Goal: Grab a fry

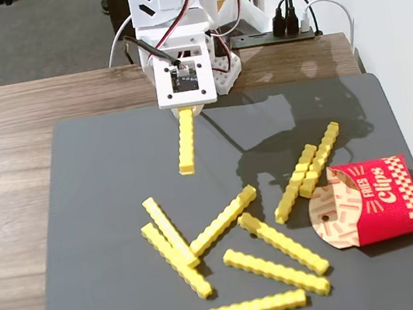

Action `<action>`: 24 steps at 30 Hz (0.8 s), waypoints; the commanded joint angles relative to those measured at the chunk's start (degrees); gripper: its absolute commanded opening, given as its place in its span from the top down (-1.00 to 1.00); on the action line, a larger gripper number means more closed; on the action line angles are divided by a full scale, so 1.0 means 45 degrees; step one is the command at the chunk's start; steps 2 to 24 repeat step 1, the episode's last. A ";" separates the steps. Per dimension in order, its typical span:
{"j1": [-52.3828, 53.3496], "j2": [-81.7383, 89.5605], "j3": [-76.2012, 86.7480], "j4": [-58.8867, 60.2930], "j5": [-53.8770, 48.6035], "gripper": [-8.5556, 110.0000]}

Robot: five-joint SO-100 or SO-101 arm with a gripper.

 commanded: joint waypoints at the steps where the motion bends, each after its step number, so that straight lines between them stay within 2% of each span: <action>1: -0.0098 0.0000 -0.0605 0.0078 -0.0020 0.85; 24: -0.0098 0.0000 -0.0605 0.0078 -0.0020 0.85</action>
